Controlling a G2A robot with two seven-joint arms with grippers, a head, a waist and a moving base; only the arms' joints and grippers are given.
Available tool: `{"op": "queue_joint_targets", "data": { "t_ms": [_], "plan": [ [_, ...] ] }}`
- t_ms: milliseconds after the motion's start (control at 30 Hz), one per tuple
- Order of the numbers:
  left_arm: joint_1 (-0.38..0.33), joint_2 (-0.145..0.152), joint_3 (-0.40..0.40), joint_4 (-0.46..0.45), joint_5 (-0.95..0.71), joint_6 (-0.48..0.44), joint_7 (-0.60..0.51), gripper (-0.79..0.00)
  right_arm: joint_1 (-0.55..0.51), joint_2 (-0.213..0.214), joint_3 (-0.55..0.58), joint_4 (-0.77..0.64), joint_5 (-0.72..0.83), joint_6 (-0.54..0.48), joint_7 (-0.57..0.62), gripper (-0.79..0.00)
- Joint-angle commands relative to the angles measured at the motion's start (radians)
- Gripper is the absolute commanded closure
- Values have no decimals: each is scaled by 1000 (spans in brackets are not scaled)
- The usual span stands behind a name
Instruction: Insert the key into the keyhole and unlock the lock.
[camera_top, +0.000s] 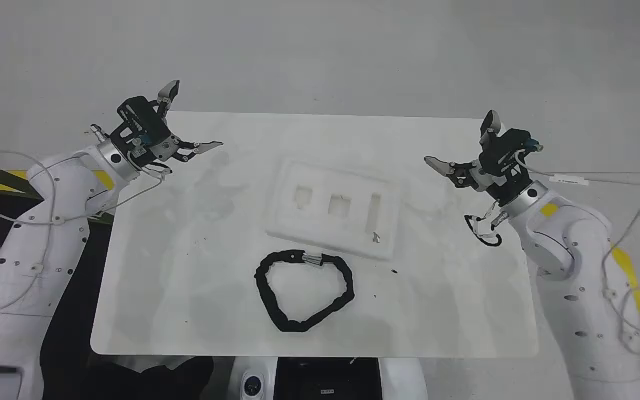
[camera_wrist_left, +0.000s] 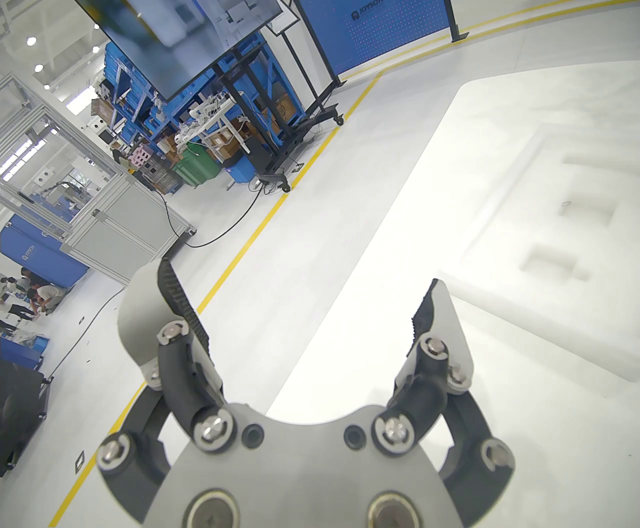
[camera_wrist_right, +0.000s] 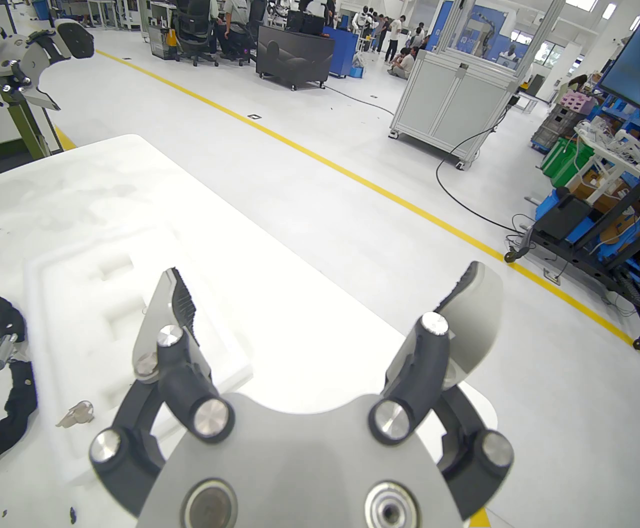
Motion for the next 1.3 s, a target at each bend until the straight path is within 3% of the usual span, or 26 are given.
{"op": "queue_joint_targets", "data": {
  "t_ms": [0,700,967,1267],
  "plan": [
    [0,0,0,0,0,0,0,-785,0,0,0,0,0,0,0,-785],
    [0,0,0,0,0,0,0,-785,-4,-1,-2,-1,5,6,4,-785],
    [0,0,0,0,0,0,0,-785,-7,6,-31,-96,101,-34,317,-785],
    [0,0,0,0,0,0,0,-785,1,17,-50,-186,304,13,702,-785]
  ]
}}
